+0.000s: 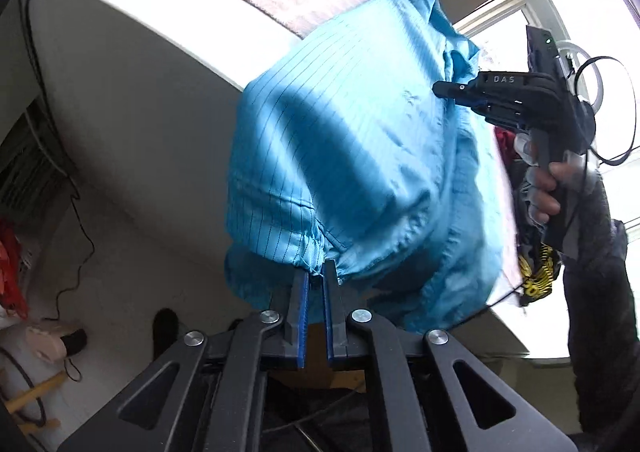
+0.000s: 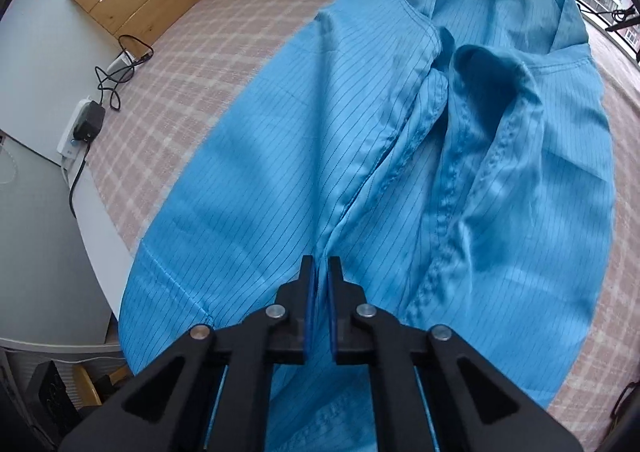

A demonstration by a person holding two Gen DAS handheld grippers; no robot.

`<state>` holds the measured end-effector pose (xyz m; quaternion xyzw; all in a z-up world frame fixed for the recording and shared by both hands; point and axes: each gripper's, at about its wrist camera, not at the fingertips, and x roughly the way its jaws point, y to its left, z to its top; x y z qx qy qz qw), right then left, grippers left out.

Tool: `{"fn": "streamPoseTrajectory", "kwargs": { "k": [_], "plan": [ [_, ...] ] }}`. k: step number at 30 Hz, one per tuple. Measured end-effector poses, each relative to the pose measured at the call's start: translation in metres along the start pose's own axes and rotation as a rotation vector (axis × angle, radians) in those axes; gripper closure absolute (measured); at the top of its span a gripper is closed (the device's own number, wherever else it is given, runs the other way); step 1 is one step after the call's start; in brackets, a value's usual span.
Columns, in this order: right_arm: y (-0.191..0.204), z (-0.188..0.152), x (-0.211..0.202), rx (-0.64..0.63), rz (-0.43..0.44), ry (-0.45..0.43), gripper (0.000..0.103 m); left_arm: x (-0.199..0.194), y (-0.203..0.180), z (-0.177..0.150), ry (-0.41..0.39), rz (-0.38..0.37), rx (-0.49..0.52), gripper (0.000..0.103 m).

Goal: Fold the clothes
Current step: 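Hold the coat hem with the left gripper while the right gripper grasps the hem beside it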

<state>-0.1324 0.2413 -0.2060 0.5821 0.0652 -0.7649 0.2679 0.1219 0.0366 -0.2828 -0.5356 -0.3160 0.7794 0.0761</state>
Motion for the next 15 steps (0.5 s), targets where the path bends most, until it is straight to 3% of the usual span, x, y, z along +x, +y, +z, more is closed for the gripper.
{"fn": "streamPoseTrajectory", "kwargs": {
  "k": [3,6,9,11,13,15],
  "plan": [
    [0.002,-0.003,-0.012,-0.052,-0.049,-0.006,0.098,-0.004,-0.010,-0.010,0.003,-0.022,0.011,0.098],
    [0.000,-0.002,-0.009,-0.093,-0.081,0.002,0.098,-0.001,-0.019,-0.016,-0.009,0.051,0.066,0.098],
    [-0.001,-0.005,0.005,-0.122,-0.122,0.046,0.096,0.012,-0.016,-0.015,0.054,0.069,0.066,0.098],
    [-0.001,-0.008,0.005,-0.133,-0.171,0.050,0.089,0.016,-0.013,-0.014,0.084,0.088,0.075,0.098],
    [0.000,-0.012,-0.013,-0.119,-0.192,0.008,0.087,0.010,-0.013,-0.015,0.088,0.091,0.100,0.098],
    [0.007,-0.020,-0.035,-0.118,-0.149,-0.055,0.087,0.001,-0.012,-0.016,0.083,0.091,0.120,0.098]
  ]
}}
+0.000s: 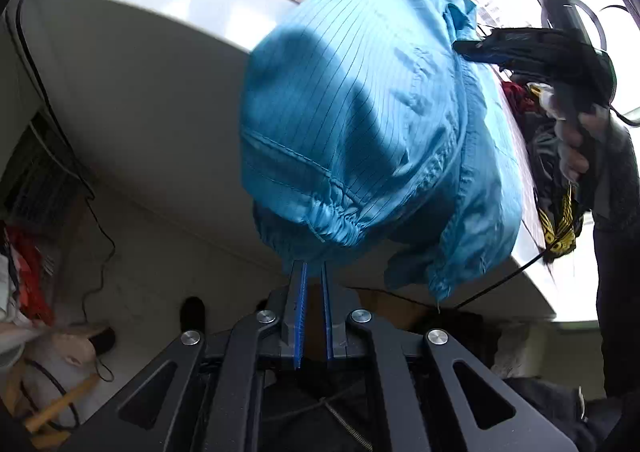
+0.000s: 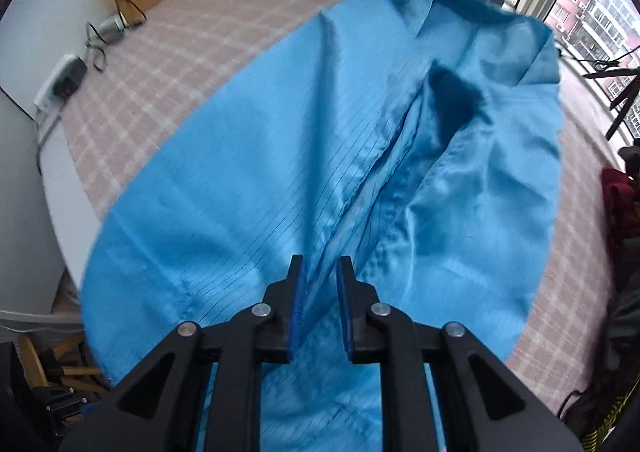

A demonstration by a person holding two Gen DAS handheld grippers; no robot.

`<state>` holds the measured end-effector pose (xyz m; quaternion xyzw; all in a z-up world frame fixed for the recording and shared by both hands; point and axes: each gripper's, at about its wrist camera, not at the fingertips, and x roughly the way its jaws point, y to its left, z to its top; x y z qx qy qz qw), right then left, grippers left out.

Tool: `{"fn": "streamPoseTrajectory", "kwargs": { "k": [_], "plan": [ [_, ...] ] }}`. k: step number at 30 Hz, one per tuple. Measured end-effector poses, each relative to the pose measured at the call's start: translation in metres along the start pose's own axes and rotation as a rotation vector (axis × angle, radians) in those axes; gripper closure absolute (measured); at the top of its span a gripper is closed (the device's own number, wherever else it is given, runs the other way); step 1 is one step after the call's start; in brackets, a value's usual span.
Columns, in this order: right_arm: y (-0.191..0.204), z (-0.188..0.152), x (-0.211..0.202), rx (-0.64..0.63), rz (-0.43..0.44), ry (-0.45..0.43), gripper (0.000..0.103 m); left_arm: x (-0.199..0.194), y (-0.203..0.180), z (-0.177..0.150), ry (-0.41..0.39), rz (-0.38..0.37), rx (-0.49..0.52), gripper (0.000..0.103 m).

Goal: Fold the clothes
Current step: 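Hold the coat hem with the left gripper while the right gripper grasps the hem beside it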

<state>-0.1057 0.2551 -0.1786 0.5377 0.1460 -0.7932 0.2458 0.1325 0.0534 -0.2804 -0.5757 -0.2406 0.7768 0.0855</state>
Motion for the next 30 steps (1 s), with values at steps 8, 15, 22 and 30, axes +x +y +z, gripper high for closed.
{"fn": "streamPoseTrajectory", "kwargs": {
  "k": [8,15,22,30],
  "plan": [
    [0.053,-0.033,0.011,-0.082,0.095,0.061,0.087,-0.018,-0.013,0.023,-0.026,0.011,0.114,0.098],
    [0.020,-0.071,0.010,0.027,0.007,0.131,0.087,-0.028,0.003,0.049,-0.026,0.023,0.181,0.093],
    [-0.031,-0.155,-0.069,0.395,0.045,-0.039,0.054,-0.026,0.036,0.072,0.031,0.027,0.274,0.075],
    [-0.043,-0.240,-0.066,0.642,0.039,-0.070,0.054,-0.008,0.023,0.094,0.091,0.020,0.429,0.073]
  ]
}}
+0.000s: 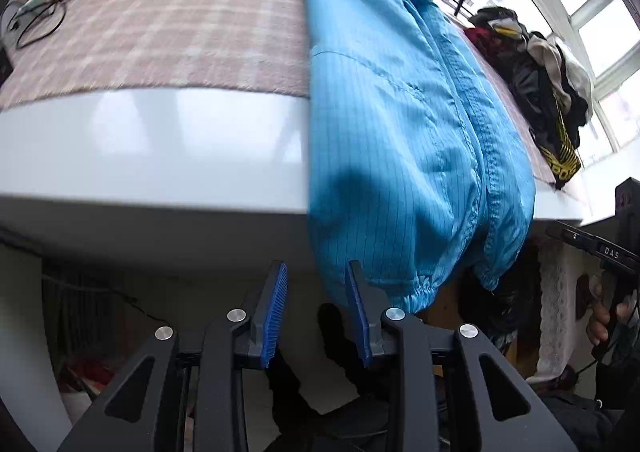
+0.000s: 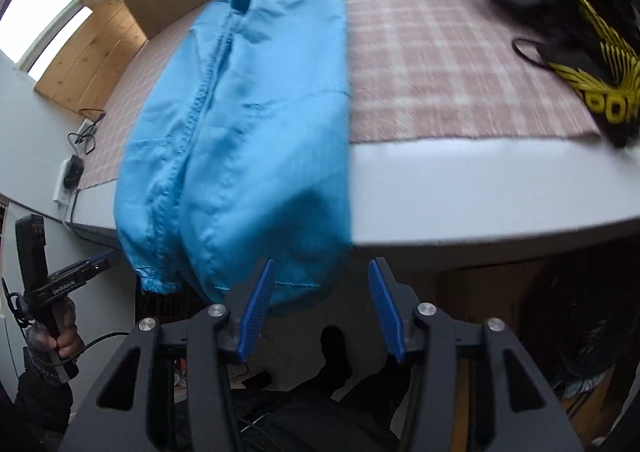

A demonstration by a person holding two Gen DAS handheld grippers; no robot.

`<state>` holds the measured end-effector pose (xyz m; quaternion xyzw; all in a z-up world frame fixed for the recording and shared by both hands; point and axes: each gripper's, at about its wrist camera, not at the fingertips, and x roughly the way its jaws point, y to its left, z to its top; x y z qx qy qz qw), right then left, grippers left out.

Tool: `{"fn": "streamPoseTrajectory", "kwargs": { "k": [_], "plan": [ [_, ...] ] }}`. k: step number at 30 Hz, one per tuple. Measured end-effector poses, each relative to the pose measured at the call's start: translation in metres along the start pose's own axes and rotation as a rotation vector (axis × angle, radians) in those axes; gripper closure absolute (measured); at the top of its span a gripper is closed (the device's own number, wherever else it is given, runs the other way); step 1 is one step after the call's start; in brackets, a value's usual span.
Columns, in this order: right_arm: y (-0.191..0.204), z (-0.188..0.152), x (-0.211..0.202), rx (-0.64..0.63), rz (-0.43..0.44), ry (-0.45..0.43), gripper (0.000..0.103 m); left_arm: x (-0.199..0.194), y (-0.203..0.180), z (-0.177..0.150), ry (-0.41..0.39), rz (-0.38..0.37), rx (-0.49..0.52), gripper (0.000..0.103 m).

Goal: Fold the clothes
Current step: 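Hold the coat hem with the left gripper while the right gripper grasps the hem beside it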

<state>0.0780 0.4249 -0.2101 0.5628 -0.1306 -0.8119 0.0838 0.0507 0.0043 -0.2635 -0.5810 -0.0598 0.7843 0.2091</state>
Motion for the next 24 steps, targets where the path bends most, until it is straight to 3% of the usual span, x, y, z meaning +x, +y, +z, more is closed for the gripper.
{"fn": "streamPoseTrajectory", "kwargs": {
  "k": [4,11,24],
  "plan": [
    [-0.007,0.000,0.017,0.016,0.023,0.018,0.054,0.003,-0.003,0.006,0.009,0.002,0.053,0.065],
    [-0.003,0.004,0.035,-0.024,0.044,0.073,0.054,0.015,0.010,0.010,0.068,-0.033,0.047,0.064],
    [-0.002,0.007,0.058,-0.096,0.062,0.148,0.054,0.032,-0.016,0.012,0.111,-0.114,0.134,0.066]
  ]
}}
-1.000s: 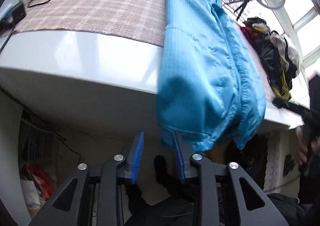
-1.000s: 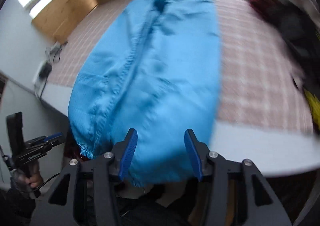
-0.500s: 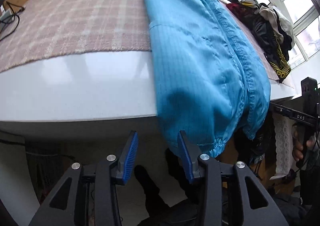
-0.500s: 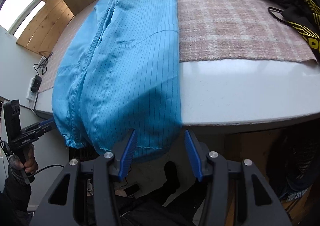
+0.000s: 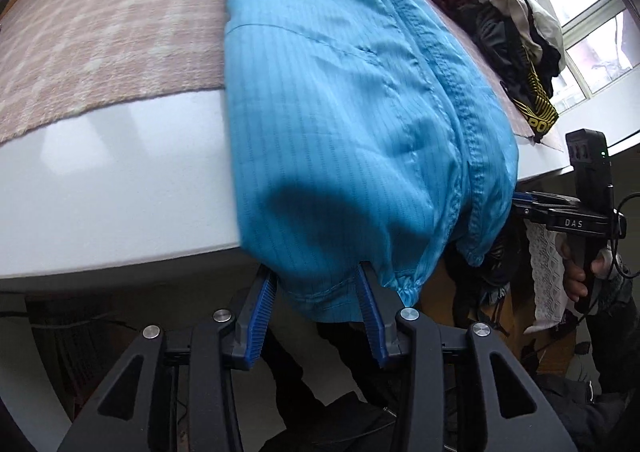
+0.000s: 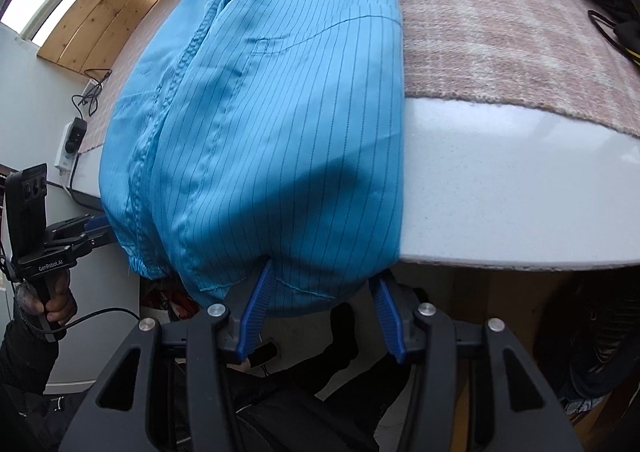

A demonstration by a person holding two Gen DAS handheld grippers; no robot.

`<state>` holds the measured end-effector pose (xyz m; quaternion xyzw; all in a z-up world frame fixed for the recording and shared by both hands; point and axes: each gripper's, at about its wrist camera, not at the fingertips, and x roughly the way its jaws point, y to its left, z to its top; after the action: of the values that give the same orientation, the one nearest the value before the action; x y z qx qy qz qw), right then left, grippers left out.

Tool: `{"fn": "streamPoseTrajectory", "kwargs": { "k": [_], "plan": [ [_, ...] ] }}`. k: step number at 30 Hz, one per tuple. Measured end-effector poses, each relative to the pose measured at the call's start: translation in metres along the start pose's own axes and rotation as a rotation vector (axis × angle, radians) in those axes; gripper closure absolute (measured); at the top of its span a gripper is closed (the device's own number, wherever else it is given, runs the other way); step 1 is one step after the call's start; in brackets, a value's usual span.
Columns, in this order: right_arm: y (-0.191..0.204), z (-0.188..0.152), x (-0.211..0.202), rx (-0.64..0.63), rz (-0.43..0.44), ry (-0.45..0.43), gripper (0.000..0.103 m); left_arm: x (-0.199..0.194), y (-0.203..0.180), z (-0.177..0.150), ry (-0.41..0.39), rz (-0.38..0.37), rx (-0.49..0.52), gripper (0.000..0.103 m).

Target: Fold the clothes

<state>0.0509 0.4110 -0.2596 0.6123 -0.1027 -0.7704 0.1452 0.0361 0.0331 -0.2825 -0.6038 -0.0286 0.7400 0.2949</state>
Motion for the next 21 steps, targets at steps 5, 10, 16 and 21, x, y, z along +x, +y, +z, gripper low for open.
{"fn": "streamPoseTrajectory", "kwargs": {
  "k": [5,10,16,21],
  "plan": [
    [0.003,-0.004,-0.001,-0.037,-0.008,-0.009,0.067,0.004,-0.006,0.004,-0.009,-0.026,0.005,0.094],
    [0.007,-0.007,-0.009,-0.062,-0.008,-0.030,0.095,-0.001,-0.010,0.005,-0.016,-0.055,0.015,0.101],
    [0.014,0.002,-0.044,-0.020,0.143,-0.094,0.099,-0.016,-0.013,0.014,-0.006,-0.151,-0.037,0.101],
    [0.035,0.012,-0.072,0.000,0.250,-0.155,0.099,-0.047,-0.020,0.029,-0.043,-0.264,-0.081,0.102]
  ]
}}
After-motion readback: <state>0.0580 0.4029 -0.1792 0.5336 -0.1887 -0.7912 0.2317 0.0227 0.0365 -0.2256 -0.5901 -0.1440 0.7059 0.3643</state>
